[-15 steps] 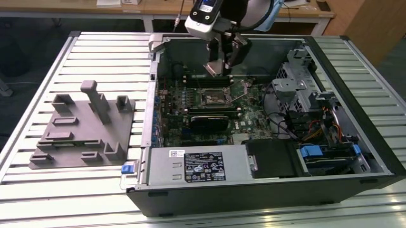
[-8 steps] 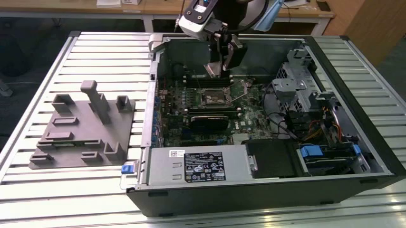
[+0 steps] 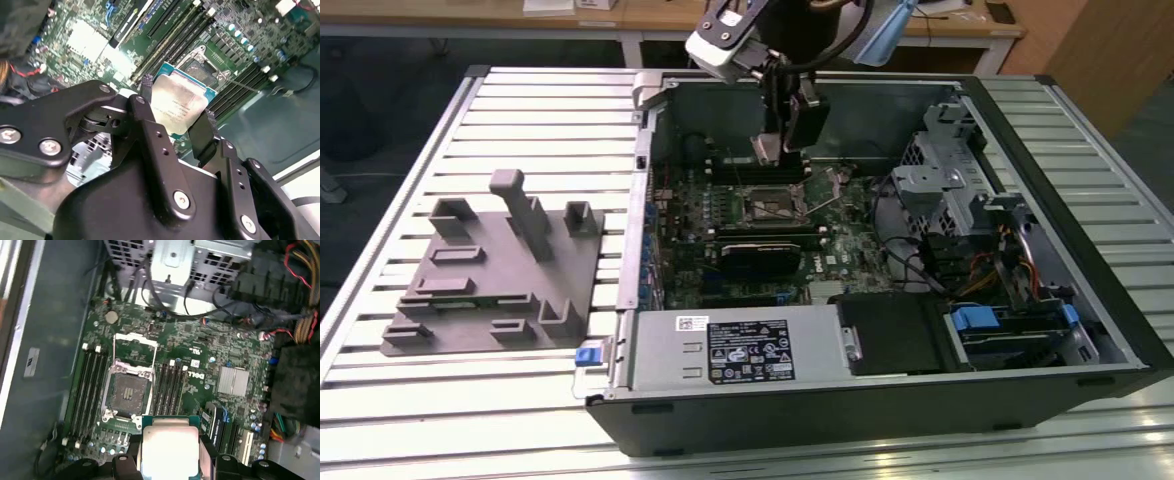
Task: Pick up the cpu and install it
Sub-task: 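Place the cpu into insertion slot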
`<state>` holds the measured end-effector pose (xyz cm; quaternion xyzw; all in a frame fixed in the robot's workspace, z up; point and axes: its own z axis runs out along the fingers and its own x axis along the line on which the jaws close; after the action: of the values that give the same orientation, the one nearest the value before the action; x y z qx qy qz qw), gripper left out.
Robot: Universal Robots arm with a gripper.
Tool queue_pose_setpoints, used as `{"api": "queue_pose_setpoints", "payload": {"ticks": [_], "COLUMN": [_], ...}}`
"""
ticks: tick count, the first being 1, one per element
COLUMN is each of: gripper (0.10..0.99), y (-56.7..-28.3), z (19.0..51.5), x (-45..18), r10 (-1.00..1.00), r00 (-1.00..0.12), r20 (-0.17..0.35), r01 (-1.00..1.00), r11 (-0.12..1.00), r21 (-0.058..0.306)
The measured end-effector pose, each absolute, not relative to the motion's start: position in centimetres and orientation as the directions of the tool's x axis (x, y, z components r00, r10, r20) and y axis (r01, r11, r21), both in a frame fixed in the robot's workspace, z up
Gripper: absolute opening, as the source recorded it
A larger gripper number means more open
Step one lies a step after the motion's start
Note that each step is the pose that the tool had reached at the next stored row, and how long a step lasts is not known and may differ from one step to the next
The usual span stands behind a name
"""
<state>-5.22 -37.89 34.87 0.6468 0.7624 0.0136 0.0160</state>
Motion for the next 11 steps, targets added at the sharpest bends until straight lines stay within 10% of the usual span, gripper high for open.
{"api": "queue_pose_setpoints", "payload": {"ticks": [11], "gripper": [0.541], "y": [-36.6], "z": [33.9], "x": [-5.2], "r10": [1.000], "r00": [-0.005], "r20": [-0.007], "r01": [0.999], "r11": [0.005], "r21": [0.041]}}
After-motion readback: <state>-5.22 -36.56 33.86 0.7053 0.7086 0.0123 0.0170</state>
